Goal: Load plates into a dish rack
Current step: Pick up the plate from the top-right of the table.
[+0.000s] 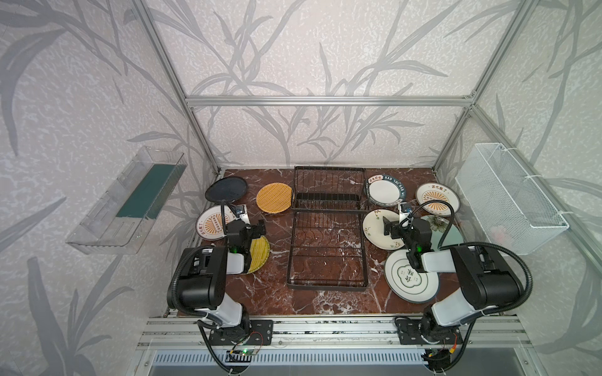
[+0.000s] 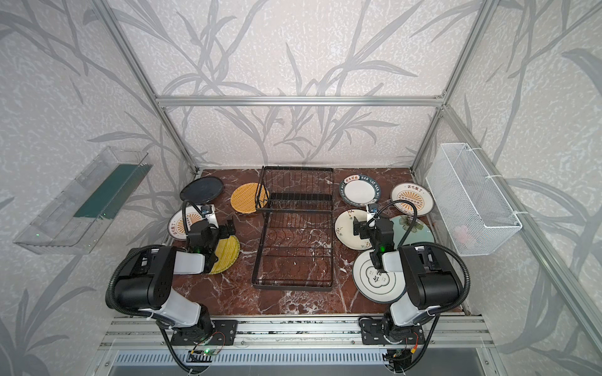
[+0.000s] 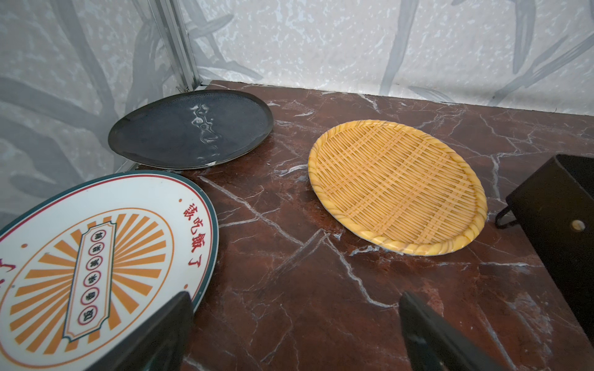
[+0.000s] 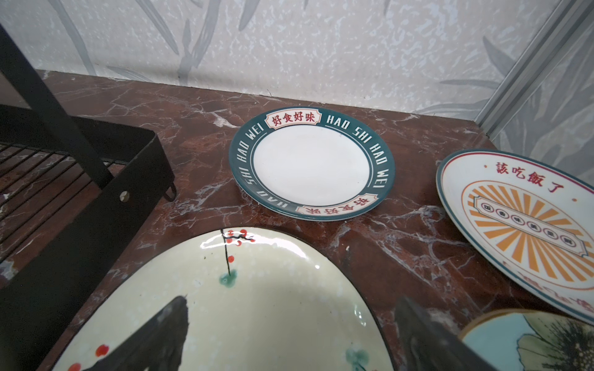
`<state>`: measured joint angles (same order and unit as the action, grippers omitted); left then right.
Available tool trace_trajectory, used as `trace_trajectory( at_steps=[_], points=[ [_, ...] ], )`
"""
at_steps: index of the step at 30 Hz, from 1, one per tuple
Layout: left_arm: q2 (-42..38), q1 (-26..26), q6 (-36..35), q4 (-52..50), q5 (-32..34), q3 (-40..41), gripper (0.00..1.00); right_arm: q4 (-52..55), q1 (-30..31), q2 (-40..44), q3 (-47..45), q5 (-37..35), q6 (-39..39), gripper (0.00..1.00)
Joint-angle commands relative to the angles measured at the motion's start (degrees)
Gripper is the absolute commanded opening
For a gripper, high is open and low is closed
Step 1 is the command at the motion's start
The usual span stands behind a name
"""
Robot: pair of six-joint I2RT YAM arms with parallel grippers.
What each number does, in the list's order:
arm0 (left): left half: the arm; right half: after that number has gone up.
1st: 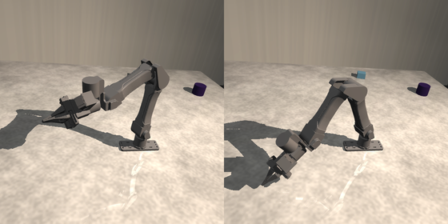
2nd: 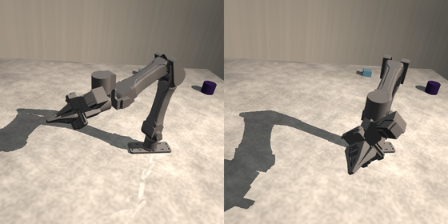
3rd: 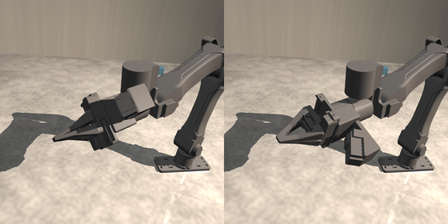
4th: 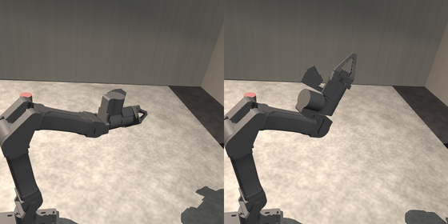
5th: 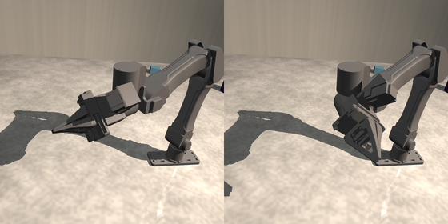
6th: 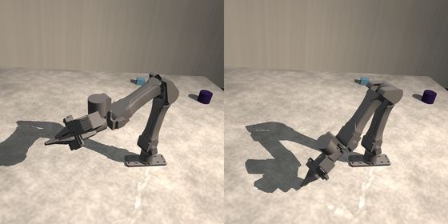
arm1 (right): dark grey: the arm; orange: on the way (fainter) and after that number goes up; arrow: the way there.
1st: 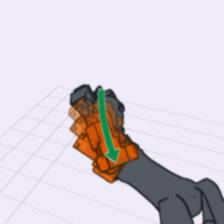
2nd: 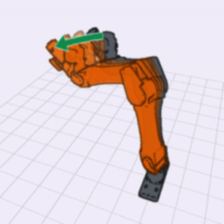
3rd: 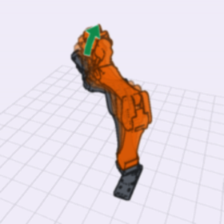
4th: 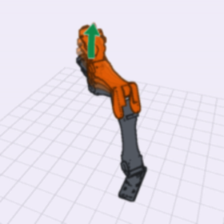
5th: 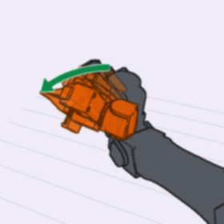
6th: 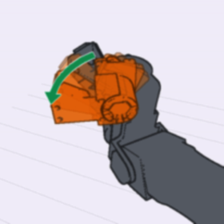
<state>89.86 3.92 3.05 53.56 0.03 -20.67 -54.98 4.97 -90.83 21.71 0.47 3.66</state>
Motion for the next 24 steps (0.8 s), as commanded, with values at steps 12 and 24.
trace_trajectory(
  at_steps=[12, 24],
  points=[
    [-26.68, -2.87, 25.72, -54.11, 16.50, -20.96, 0.99, 37.31, -0.31, 29.68, 10.59, -15.16, -28.19, 0.99],
    [-38.60, -1.55, 28.18, -79.15, -29.41, -28.56, 0.99, 53.20, -7.47, 13.48, 27.83, 9.43, -48.19, 0.99]
  ],
)
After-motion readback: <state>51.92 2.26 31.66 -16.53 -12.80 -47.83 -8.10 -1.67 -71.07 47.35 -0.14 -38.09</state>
